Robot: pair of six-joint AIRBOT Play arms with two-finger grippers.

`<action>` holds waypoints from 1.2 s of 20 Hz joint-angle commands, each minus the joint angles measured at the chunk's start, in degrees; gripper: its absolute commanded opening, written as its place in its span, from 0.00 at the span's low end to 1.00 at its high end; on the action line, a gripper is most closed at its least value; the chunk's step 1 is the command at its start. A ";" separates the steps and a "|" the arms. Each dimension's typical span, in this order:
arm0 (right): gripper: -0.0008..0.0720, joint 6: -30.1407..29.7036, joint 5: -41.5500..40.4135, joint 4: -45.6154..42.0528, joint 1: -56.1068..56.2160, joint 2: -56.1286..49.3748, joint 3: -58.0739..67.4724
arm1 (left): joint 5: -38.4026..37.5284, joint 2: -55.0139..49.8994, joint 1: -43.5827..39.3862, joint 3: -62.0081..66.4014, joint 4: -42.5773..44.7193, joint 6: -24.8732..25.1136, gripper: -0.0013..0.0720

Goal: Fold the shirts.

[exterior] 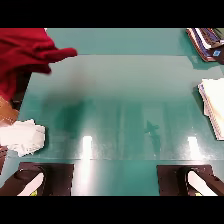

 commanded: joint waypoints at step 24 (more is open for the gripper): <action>0.03 0.00 3.61 0.00 0.07 0.02 2.29 | 7.65 -32.26 -11.32 -14.16 -7.72 -1.42 0.68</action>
